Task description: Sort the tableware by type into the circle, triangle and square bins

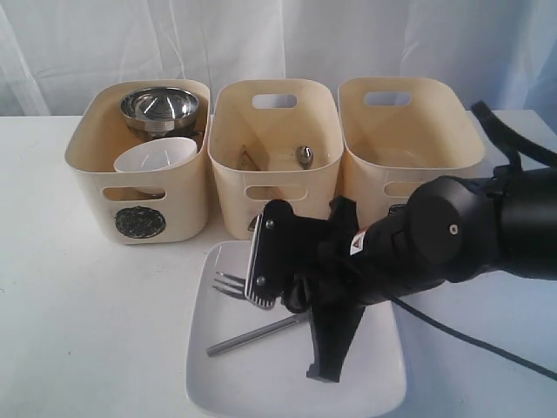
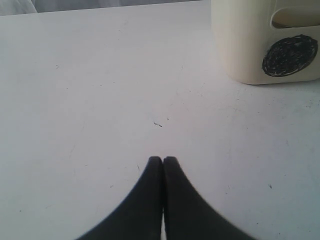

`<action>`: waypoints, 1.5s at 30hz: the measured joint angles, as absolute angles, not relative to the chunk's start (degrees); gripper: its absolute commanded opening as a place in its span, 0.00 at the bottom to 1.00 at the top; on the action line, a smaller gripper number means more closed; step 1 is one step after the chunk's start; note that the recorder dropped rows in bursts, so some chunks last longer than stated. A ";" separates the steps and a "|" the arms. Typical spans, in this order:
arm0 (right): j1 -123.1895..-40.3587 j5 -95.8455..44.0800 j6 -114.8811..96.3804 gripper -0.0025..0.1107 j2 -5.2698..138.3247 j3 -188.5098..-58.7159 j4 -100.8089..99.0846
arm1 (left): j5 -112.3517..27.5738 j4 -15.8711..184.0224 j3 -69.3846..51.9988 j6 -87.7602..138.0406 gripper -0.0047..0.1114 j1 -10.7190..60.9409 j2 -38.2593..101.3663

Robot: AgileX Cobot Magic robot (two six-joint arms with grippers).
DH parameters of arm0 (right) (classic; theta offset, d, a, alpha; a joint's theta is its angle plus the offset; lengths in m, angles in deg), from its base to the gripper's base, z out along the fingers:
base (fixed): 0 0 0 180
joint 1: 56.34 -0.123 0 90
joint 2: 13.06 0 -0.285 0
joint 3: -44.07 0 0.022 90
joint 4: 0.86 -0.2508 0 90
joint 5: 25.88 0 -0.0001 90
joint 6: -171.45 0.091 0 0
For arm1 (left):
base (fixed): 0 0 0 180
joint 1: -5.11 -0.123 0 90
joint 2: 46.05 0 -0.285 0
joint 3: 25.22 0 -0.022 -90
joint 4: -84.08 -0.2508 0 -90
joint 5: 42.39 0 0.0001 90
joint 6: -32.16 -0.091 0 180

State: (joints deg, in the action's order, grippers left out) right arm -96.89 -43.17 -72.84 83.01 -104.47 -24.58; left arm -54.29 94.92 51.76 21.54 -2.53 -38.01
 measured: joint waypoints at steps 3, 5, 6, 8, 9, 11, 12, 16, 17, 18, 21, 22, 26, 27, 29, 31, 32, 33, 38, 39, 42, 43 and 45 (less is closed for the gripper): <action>-96.89 -39.54 -72.60 0.02 82.35 -104.46 -24.83 | -54.29 94.92 51.76 21.54 0.04 -2.53 -38.01; -96.89 -36.24 -72.05 0.02 82.25 -104.46 -24.94 | -54.29 94.92 51.76 21.54 0.04 -2.53 -38.01; -96.89 -34.66 -71.75 0.02 82.16 -104.46 -25.04 | -54.29 94.92 51.76 21.54 0.04 -2.53 -38.01; -96.89 -30.29 -70.71 0.02 82.16 -104.46 -25.04 | -54.29 94.92 51.76 21.54 0.04 -2.53 -38.01; -96.89 -27.81 -70.34 0.02 82.16 -104.46 -25.04 | -54.29 94.92 51.76 21.54 0.04 -2.53 -38.01; -96.89 -23.36 -69.41 0.02 82.16 -104.46 -25.15 | -54.29 94.92 51.76 21.54 0.04 -2.53 -38.01; -96.89 -21.60 -69.17 0.02 82.16 -104.59 -25.15 | -54.29 94.92 51.76 21.54 0.04 -2.53 -38.01; -96.89 -15.53 -68.82 0.02 82.16 -105.94 -25.15 | -54.29 94.92 51.76 21.54 0.04 -2.53 -38.01; -96.89 -13.78 -68.48 0.02 82.16 -106.30 -25.15 | -54.29 94.92 51.76 21.54 0.04 -2.53 -38.01; -96.89 -12.11 -68.01 0.02 82.16 -106.80 -25.15 | -54.29 94.92 51.76 21.54 0.04 -2.53 -38.01; -96.89 -8.03 -66.56 0.02 82.16 -108.56 -25.15 | -54.29 94.92 51.76 21.54 0.04 -2.53 -38.01; -96.89 -7.24 -66.32 0.02 82.16 -109.10 -25.15 | -54.29 94.92 51.76 21.54 0.04 -2.53 -38.01; -96.89 -5.37 -65.38 0.02 83.55 -112.26 -25.15 | -54.29 94.92 51.76 21.54 0.04 -2.53 -38.01; -96.89 -5.09 -65.28 0.02 84.11 -112.94 -25.15 | -54.29 94.92 51.76 21.54 0.04 -2.53 -38.01; -96.89 -3.75 -64.73 0.02 85.79 -113.98 -25.15 | -54.29 94.92 51.76 21.54 0.04 -2.53 -38.01; -96.89 -1.69 -64.22 0.02 87.60 -114.78 -25.15 | -54.29 94.92 51.76 21.54 0.04 -2.53 -38.01; -96.89 -0.38 -63.54 0.02 88.71 -115.57 -25.27 | -54.29 94.92 51.76 21.54 0.04 -2.53 -38.01; -96.89 0.68 -63.06 0.02 89.85 -116.12 -25.37 | -54.29 94.92 51.76 21.54 0.04 -2.53 -38.01; -96.89 2.99 -60.21 0.02 95.00 -119.58 -25.53 | -54.29 94.92 51.76 21.54 0.04 -2.53 -38.01; -96.89 3.37 -60.01 0.02 95.82 -119.89 -25.63 | -54.29 94.92 51.76 21.54 0.04 -2.53 -38.01; -96.89 5.09 -59.92 0.02 98.63 -121.27 -26.66 | -54.29 94.92 51.76 21.54 0.04 -2.53 -38.01; -96.89 5.28 -59.75 0.02 99.53 -121.71 -27.38 | -54.29 94.92 51.76 21.54 0.04 -2.53 -38.01; -96.89 5.62 -59.75 0.02 101.12 -122.57 -28.62 | -54.29 94.92 51.76 21.54 0.04 -2.53 -38.01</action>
